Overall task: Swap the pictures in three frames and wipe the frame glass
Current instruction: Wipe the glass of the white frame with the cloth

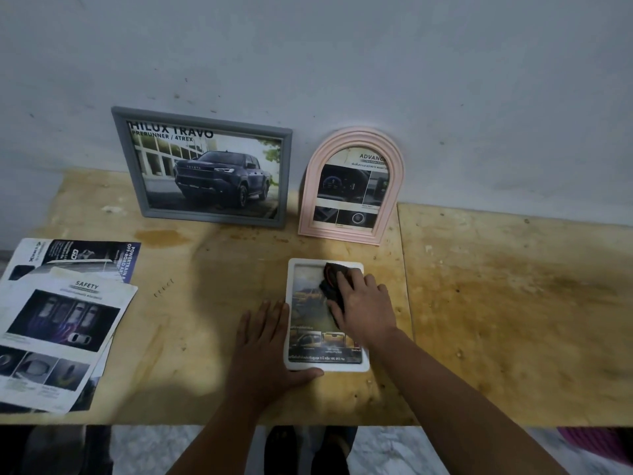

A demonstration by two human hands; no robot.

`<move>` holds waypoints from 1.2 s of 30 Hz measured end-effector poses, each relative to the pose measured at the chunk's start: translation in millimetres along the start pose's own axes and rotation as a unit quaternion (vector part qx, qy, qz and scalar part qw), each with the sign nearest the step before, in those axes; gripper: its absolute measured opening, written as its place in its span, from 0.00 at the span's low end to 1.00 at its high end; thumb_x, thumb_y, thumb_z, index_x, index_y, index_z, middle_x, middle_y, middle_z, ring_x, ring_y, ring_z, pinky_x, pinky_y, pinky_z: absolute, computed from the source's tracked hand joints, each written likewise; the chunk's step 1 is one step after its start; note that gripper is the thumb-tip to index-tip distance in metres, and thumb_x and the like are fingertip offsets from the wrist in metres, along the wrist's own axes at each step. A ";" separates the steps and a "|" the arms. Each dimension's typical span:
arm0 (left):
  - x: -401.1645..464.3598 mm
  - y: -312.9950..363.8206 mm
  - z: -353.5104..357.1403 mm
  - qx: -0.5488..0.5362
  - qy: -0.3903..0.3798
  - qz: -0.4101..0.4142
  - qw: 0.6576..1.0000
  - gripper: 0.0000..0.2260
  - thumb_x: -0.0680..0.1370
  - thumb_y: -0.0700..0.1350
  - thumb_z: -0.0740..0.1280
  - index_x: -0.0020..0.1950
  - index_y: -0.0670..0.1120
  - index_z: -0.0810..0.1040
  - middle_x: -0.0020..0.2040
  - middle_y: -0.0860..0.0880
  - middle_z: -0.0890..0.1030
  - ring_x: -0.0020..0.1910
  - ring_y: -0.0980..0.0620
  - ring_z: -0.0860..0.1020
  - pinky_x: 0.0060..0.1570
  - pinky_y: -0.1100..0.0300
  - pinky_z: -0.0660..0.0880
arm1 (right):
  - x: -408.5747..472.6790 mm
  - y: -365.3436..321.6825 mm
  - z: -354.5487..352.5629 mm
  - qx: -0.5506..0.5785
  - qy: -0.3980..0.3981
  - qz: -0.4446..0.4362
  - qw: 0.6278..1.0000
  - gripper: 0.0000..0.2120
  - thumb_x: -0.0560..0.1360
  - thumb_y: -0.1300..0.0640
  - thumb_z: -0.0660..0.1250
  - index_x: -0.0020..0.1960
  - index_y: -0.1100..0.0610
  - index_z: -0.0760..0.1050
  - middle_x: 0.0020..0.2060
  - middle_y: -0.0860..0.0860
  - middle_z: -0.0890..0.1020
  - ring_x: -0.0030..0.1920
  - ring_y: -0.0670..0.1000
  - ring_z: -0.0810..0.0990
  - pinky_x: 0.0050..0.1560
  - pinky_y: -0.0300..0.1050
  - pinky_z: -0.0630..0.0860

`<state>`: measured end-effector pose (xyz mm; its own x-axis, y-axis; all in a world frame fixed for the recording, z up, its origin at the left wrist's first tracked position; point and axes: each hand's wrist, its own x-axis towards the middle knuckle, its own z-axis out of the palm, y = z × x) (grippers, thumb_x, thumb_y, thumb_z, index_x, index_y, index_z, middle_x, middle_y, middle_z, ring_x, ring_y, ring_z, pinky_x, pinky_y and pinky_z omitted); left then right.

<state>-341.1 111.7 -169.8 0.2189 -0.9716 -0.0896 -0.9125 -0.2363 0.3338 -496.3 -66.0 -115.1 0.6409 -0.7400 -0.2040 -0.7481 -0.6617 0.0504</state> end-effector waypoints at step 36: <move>1.2 2.8 0.9 -0.004 -0.006 -0.010 1.000 0.60 0.63 0.85 0.59 0.82 0.43 0.62 0.81 0.44 0.64 0.81 0.41 0.60 0.78 0.35 0.55 | -18.3 -5.1 -40.5 0.170 -0.072 0.138 0.973 0.14 0.81 0.52 0.61 0.61 0.58 0.78 0.54 0.56 0.74 0.46 0.60 0.81 0.41 0.51 0.77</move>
<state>-343.8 109.8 -169.8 0.2327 -0.9666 -0.1071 -0.9050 -0.2555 0.3400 -497.3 -54.0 -72.0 0.3955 -0.8432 -0.3641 -0.9175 -0.3442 -0.1996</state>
